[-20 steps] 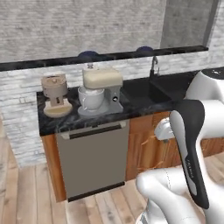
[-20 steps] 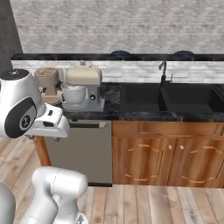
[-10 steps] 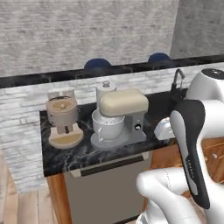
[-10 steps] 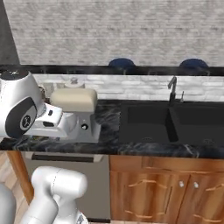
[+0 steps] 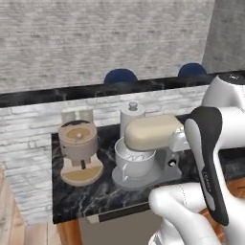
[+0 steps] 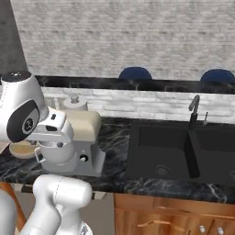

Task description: Navigate to the stand mixer.

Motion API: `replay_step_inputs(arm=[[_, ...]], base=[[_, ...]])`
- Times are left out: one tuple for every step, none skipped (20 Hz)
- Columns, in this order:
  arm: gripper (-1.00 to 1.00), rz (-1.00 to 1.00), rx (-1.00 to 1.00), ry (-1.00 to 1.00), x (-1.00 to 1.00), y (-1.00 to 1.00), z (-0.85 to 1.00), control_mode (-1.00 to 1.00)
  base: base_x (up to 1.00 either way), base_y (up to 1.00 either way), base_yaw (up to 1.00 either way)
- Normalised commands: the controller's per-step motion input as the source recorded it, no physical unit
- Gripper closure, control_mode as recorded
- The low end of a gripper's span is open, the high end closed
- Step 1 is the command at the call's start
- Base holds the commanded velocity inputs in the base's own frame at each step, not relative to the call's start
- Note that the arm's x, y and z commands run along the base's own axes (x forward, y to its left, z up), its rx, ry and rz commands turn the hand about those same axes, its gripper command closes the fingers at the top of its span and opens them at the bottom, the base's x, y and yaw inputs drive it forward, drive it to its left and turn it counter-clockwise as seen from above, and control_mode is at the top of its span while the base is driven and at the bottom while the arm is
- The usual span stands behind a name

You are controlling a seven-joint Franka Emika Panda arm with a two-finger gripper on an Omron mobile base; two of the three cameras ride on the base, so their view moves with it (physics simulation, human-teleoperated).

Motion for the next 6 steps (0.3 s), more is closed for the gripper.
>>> replay_step_inputs(arm=[[-1.0, 0.0, 0.0, 0.0, 0.0, 0.0, 0.0, 1.0], [-1.0, 0.0, 0.0, 0.0, 0.0, 0.0, 0.0, 1.0], [-1.0, 0.0, 0.0, 0.0, 0.0, 0.0, 0.0, 1.0], [-1.0, 0.0, 0.0, 0.0, 0.0, 0.0, 0.0, 1.0], [-1.0, 0.0, 0.0, 0.0, 0.0, 0.0, 0.0, 1.0], [-1.0, 0.0, 0.0, 0.0, 0.0, 0.0, 0.0, 1.0]], base=[[0.36, 0.0, 0.13], [0.34, 0.0, 0.13], [0.34, 0.0, 0.13], [0.36, 0.0, 0.14], [0.36, 0.0, 0.13], [0.34, 0.0, 0.13]])
